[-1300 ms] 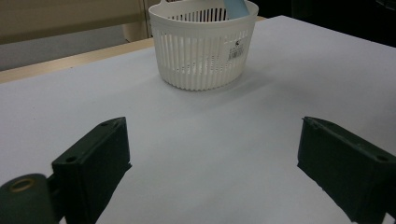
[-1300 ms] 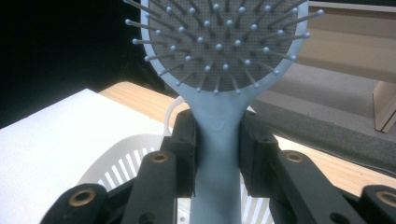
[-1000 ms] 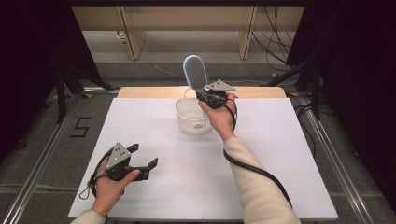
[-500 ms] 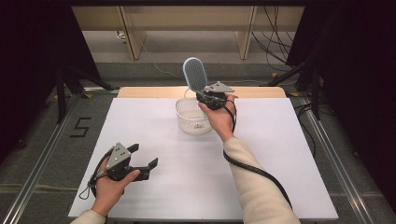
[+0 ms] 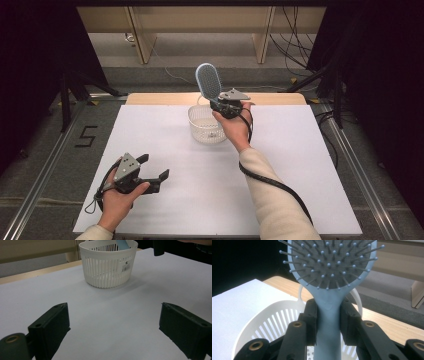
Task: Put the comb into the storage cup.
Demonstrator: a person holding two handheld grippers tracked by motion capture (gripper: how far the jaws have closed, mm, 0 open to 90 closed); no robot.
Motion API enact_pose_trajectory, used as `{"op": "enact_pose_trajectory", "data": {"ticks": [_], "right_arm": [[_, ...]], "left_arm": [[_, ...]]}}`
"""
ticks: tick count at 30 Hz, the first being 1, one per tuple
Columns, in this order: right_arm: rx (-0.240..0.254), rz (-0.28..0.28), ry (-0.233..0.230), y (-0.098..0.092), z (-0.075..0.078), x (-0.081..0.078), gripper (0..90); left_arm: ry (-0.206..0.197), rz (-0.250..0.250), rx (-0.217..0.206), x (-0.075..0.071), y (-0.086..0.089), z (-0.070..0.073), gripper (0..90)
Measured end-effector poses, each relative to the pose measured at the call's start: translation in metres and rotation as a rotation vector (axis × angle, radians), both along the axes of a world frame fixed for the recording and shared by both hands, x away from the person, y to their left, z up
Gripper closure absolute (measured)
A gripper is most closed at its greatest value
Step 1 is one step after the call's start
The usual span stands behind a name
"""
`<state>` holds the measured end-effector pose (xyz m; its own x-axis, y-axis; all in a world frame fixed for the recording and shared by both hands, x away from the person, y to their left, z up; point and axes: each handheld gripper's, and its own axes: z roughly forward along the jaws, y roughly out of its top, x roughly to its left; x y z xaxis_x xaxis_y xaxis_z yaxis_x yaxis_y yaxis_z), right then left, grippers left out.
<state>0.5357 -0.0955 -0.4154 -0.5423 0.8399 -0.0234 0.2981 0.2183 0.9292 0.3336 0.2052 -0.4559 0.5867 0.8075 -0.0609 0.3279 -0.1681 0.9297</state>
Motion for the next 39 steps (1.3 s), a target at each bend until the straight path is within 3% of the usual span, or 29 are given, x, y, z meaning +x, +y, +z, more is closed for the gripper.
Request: {"op": "enact_pose_trajectory", "data": {"ticks": [39], "right_arm": [[-0.045, 0.02, 0.022, 0.0, -0.012, 0.001, 70.0]], "left_arm": [[0.002, 0.0, -0.002, 0.0, 0.0, 0.0, 9.0]]}}
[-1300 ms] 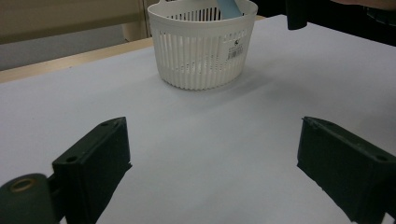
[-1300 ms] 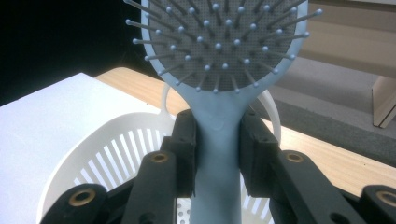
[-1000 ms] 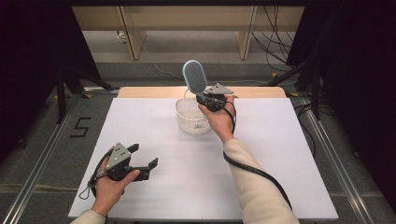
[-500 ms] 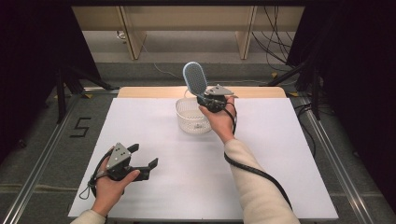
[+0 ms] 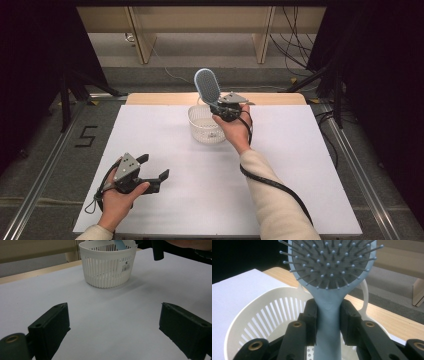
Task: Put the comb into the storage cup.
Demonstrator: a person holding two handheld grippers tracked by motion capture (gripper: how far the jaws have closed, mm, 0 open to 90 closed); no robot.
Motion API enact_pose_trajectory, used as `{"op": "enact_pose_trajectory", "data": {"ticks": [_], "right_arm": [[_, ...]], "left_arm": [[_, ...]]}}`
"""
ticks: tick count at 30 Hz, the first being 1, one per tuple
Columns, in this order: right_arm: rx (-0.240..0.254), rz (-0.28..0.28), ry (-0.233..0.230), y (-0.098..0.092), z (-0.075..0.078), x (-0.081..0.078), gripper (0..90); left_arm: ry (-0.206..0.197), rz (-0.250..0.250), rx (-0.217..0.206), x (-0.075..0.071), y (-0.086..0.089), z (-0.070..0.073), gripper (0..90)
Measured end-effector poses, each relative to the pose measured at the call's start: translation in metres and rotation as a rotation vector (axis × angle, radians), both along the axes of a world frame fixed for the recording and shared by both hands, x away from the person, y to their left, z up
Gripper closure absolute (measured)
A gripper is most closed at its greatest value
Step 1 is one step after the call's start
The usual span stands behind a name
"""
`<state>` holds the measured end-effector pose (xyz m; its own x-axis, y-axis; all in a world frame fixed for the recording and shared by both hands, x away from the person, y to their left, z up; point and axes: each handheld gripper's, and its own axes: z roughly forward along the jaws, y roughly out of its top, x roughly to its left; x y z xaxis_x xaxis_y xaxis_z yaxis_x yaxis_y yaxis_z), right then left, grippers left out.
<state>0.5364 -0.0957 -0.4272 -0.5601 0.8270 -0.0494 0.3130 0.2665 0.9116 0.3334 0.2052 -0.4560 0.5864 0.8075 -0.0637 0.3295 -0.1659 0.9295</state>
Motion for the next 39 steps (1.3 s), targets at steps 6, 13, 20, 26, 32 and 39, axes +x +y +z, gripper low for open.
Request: {"op": "enact_pose_trajectory", "data": {"ticks": [6, 13, 20, 26, 32, 39], "right_arm": [[-0.015, 0.015, 0.012, 0.0, 0.0, 0.0, 69.2], [-0.054, 0.032, 0.025, -0.001, 0.0, -0.002, 62.3], [-0.089, 0.086, 0.063, -0.013, 0.002, -0.009, 49.1], [-0.072, 0.093, 0.059, -0.022, 0.012, -0.016, 44.9], [-0.043, 0.092, 0.07, -0.028, 0.011, -0.018, 39.1], [0.004, 0.086, 0.09, -0.037, 0.014, -0.022, 28.4]], "left_arm": [[0.0, -0.001, 0.002, 0.0, 0.0, 0.0, 9.1], [-0.001, -0.001, 0.002, 0.0, 0.0, 0.0, 9.0], [0.001, 0.002, 0.006, 0.0, 0.0, 0.0, 9.0], [-0.001, 0.0, 0.007, 0.0, -0.002, 0.0, 9.0], [0.001, 0.003, 0.008, 0.0, -0.001, 0.0, 9.1], [0.001, 0.003, 0.008, 0.0, -0.001, 0.0, 9.0]]}}
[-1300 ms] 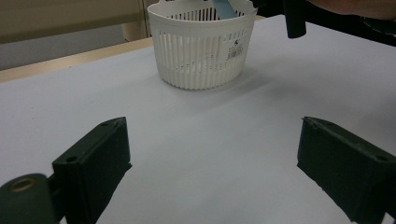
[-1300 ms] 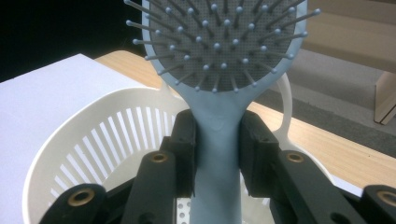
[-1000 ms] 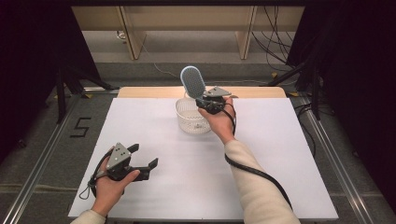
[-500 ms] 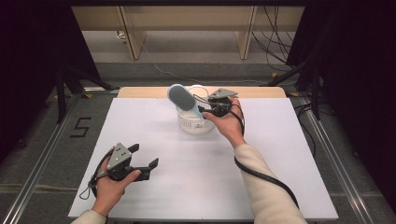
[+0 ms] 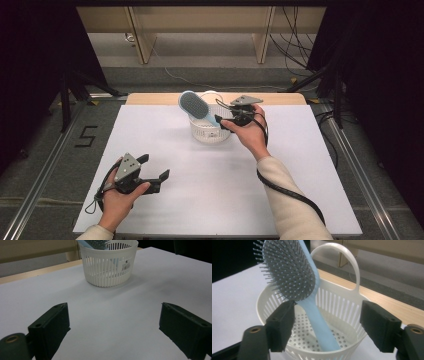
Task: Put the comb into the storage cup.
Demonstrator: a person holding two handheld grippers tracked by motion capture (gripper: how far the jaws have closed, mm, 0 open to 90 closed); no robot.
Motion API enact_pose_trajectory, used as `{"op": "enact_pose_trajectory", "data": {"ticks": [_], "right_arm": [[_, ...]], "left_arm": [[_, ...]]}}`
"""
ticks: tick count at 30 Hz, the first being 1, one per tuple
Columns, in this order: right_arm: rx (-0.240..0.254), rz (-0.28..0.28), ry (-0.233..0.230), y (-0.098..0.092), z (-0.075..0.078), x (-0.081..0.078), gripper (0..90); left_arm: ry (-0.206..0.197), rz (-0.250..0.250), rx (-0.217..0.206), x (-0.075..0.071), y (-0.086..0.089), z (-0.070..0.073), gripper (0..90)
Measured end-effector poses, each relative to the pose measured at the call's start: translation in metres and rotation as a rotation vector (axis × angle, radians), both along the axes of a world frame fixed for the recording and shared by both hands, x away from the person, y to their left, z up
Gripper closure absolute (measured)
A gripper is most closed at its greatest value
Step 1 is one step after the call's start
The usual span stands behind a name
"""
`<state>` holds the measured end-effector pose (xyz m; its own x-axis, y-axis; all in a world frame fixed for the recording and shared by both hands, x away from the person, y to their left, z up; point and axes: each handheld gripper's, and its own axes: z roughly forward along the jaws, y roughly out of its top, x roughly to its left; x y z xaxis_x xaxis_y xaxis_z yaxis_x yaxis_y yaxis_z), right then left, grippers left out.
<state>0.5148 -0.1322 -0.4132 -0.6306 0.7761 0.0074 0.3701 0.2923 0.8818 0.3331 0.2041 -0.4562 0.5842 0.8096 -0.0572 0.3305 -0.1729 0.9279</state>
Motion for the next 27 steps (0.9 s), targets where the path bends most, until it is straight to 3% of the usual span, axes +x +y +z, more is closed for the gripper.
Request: {"op": "enact_pose_trajectory", "data": {"ticks": [8, 27], "right_arm": [[0.027, 0.013, 0.021, -0.009, 0.001, -0.005, 20.2], [0.022, 0.02, 0.03, -0.034, -0.003, -0.02, 19.1]], "left_arm": [[0.002, 0.001, 0.0, 0.0, 0.0, 0.0, 9.0], [0.004, 0.005, 0.0, 0.0, 0.001, -0.001, 8.8]]}}
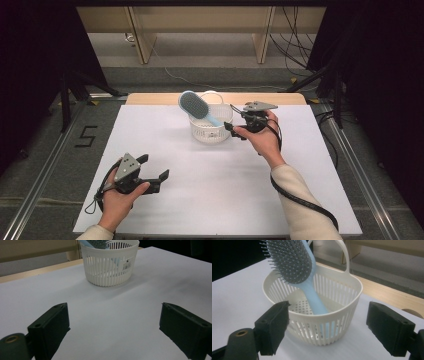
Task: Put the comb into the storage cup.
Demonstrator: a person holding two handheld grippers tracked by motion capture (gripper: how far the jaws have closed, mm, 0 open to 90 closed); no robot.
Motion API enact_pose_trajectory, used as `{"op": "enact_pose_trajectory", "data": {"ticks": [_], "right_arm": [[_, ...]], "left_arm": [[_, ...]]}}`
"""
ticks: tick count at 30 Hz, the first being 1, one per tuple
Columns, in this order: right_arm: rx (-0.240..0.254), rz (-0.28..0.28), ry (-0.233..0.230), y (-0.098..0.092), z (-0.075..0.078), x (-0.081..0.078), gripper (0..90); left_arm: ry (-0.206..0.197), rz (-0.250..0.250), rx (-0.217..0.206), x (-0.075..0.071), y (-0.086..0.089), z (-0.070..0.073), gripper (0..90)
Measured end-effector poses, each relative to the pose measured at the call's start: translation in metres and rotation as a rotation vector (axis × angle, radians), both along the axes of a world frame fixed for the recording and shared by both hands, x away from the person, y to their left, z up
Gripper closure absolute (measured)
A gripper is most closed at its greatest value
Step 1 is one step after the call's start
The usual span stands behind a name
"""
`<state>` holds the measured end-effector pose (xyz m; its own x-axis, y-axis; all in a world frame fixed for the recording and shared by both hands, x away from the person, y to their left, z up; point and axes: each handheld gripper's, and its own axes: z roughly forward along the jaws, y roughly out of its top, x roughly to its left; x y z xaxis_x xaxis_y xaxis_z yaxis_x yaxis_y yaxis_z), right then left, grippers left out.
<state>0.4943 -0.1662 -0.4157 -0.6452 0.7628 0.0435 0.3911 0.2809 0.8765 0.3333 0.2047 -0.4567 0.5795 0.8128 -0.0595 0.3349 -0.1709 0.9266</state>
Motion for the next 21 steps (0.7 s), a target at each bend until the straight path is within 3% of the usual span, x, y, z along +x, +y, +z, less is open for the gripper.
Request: {"op": "enact_pose_trajectory", "data": {"ticks": [21], "right_arm": [[-0.016, 0.0, -0.003, -0.032, -0.005, -0.028, 19.0]], "left_arm": [[-0.001, 0.0, 0.001, 0.0, 0.0, 0.0, 8.7]]}}
